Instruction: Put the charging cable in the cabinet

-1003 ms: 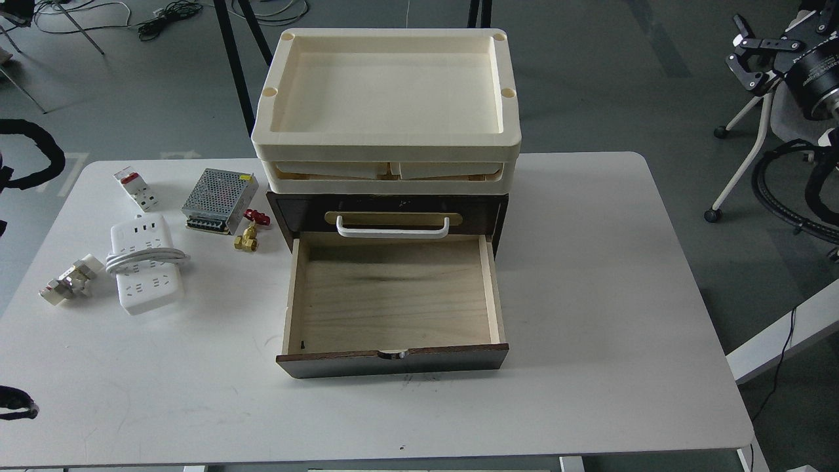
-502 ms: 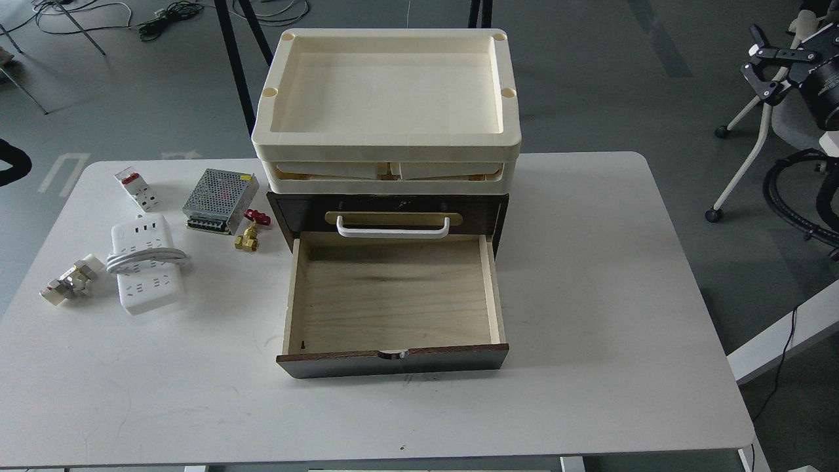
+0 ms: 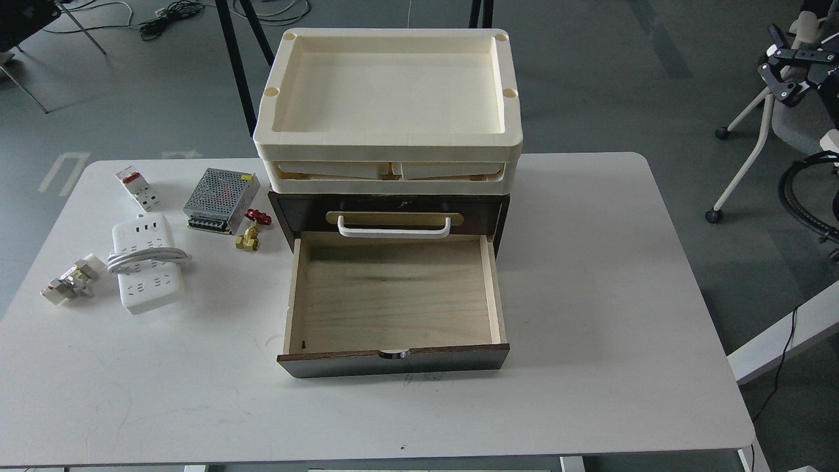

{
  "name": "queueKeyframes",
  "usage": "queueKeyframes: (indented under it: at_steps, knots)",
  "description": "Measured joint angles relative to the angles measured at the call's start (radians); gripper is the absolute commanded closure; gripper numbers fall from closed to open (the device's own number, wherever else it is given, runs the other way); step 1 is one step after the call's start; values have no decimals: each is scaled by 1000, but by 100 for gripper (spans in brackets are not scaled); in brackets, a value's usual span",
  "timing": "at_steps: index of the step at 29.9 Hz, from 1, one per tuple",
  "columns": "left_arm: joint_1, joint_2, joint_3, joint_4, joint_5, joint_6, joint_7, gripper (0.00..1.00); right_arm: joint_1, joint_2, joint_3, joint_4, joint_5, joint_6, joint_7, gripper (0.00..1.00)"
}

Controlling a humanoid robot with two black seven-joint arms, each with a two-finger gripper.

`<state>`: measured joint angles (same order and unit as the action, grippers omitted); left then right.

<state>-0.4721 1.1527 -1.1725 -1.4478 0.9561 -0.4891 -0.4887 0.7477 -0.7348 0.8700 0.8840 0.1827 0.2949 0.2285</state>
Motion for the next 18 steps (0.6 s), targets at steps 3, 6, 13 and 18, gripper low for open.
queueKeyframes:
  at_steps: [3, 6, 13, 18]
  knots:
    - [3, -5, -1, 24, 203, 0, 0, 0, -12, -3, 1, 0, 0, 1, 0, 0]
    - [6, -8, 9, 40, 448, 0, 0, 0, -19, -4, 1, -1, 0, 1, 0, 0]
    - [9, 29, 119, 57, 844, 1, 0, 0, -27, -4, 1, -9, 0, 2, 0, 0]
    - [10, 128, 390, 93, 1060, 23, 0, 0, -31, -3, 1, -10, 0, 4, 0, 0]
